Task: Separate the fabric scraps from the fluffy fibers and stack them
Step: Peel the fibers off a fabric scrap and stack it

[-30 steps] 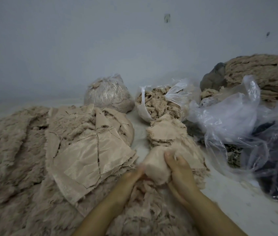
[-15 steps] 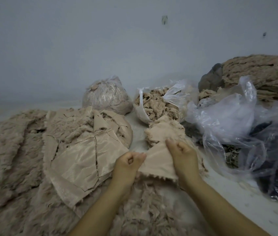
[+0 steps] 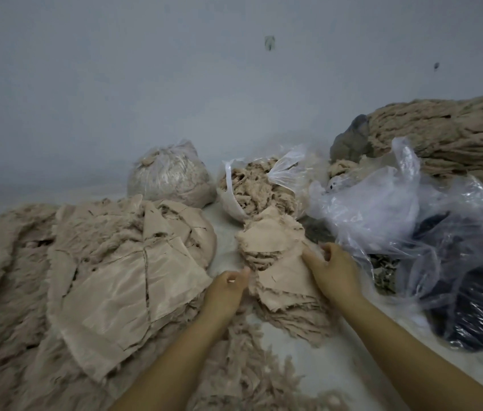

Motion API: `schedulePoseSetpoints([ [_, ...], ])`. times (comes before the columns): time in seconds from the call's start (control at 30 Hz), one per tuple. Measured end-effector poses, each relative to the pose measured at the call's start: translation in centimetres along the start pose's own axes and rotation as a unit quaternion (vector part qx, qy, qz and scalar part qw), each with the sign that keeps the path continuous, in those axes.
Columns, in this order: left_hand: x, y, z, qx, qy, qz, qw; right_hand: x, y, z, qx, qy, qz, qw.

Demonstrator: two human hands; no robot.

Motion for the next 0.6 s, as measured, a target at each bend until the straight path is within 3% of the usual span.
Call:
schedulePoseSetpoints([
  [0.13, -0.1, 1.0, 0.0, 0.098, -0.113, 0.027, 0.988, -1.3, 1.3, 0.6, 0.160, 0.093, 0.049, 0.982],
  [0.27, -0.9, 2.3, 0.6, 0.161, -0.183, 0.132, 0.961, -1.3, 1.8, 1.7, 0.216, 0.216, -0.145, 0.941],
  [0.37, -0.5, 2.7, 0.8, 0.171, -0.151, 0.140, 0.964, -1.2, 2.1, 2.5, 0.254, 0.293, -0.269, 0.882],
  [0.47, -0.5, 2.7, 1.1, 0.177, -0.143, 0.221, 0.949, -1.2, 2.5, 3.2, 0.290, 0.299, -0.288, 0.862],
  [0.6, -0.9, 1.5, 1.6, 0.166, -0.129, 0.231, 0.950, -0.7, 2.5, 3.3, 0.264, 0.241, -0.288, 0.888],
])
Point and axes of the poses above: each hand's wrist, its own z-axis away from the middle knuckle, its own y-axis out of the palm, x = y × z, the point moved 5 cm from there along -z, towards the middle knuckle, and after that the axes turned 5 degrees about -x, right-handed, at the moved point
